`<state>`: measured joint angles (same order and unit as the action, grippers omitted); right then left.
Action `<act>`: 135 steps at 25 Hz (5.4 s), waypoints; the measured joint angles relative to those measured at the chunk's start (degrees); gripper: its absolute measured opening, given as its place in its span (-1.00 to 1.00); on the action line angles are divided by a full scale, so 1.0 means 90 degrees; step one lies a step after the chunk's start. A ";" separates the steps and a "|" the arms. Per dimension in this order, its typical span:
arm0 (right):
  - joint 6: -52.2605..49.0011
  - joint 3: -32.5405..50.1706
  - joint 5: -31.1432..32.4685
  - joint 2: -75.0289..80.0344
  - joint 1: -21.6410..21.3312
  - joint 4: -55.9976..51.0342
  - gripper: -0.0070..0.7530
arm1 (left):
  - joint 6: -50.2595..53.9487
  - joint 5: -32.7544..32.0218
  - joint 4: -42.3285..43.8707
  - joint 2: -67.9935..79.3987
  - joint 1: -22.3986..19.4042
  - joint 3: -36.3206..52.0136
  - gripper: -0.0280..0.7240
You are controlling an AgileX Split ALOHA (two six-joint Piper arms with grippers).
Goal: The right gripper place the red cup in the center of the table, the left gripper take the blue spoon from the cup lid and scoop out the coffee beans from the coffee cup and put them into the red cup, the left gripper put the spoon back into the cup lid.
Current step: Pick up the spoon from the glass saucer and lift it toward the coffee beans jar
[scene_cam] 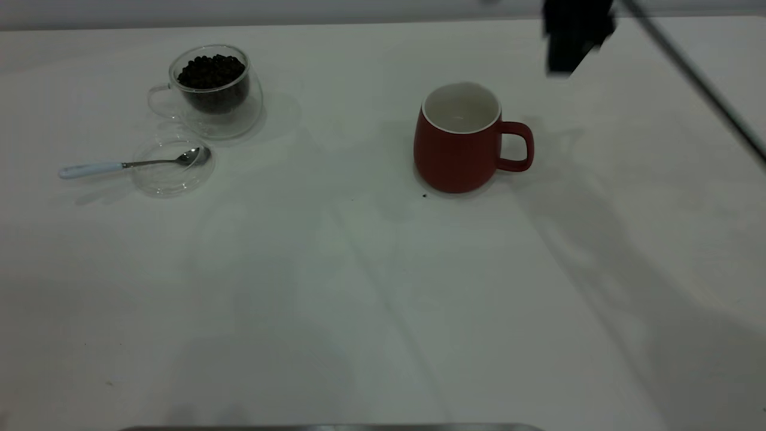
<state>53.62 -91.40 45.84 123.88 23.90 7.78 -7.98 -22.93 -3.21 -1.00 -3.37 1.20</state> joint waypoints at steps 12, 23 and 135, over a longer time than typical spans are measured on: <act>-0.4422 0.0000 0.2573 -0.3547 -0.0033 0.0577 0.35 | 0.0016 0.0000 0.0000 0.0000 0.0000 0.0000 0.27; -0.6258 0.0495 0.2763 -0.6260 -0.0033 -0.0126 0.35 | 0.0009 0.0000 0.0000 0.0000 0.0000 0.0000 0.27; -0.5547 0.7168 0.2124 -1.3865 -0.2699 -0.0913 0.32 | -0.0003 -0.0055 0.0000 0.0192 0.0000 -0.0223 0.27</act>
<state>3.70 -26.88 64.96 -0.91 -0.38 -0.43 -8.01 -23.42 -3.21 0.74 -3.37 -0.80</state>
